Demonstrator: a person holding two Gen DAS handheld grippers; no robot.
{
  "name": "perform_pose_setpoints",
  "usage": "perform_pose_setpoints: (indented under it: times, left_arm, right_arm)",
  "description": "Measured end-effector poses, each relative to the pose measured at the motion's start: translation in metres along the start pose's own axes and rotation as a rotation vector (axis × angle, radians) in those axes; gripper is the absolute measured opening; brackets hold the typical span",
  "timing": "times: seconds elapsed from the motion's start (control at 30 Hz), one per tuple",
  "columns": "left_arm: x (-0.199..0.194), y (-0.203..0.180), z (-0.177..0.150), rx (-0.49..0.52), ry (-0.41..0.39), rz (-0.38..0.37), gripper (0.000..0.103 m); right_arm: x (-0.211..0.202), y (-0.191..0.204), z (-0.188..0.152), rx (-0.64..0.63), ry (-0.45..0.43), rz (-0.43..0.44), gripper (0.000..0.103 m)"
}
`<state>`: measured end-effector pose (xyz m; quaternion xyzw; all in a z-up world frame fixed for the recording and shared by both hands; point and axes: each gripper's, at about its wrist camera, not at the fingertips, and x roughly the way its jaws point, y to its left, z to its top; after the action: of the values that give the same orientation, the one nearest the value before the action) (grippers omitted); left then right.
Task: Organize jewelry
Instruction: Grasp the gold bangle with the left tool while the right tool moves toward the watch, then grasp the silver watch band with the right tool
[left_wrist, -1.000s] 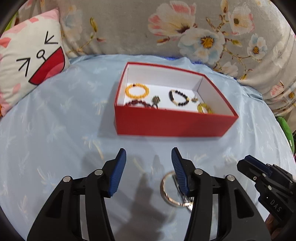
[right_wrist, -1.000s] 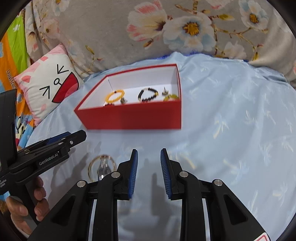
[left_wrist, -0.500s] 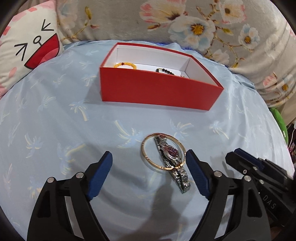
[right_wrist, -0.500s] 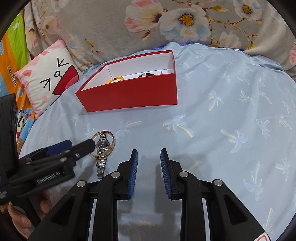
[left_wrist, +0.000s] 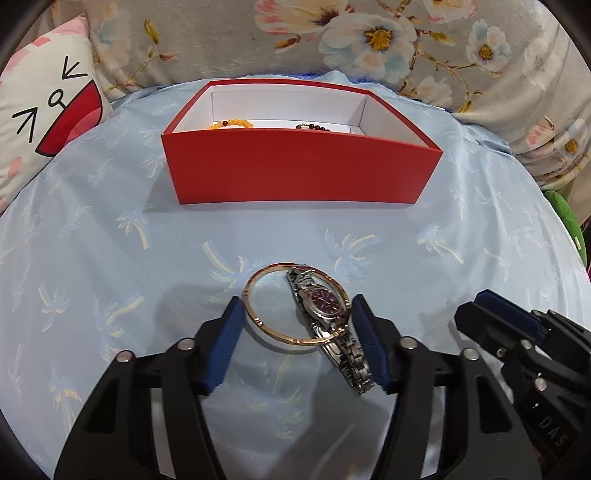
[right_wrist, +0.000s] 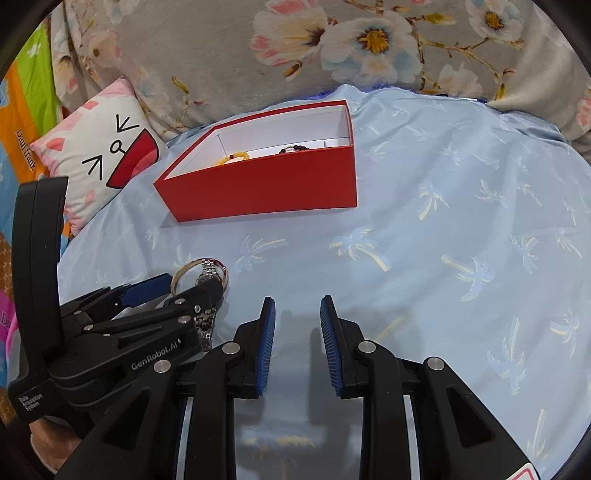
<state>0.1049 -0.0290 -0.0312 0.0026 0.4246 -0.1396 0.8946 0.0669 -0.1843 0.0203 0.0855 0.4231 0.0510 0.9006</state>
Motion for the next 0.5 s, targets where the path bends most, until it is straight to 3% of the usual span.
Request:
perform_pose_setpoints:
  times: [0.33, 0.5]
  left_arm:
    - [-0.020, 0.013, 0.010, -0.044, -0.060, -0.037, 0.056]
    - [-0.036, 0.033, 0.018, -0.096, -0.106, -0.021, 0.056]
  right_arm:
    - [0.001, 0.003, -0.001, -0.011, 0.009, 0.018, 0.026]
    - [0.004, 0.015, -0.003, -0.033, 0.026, 0.055, 0.026]
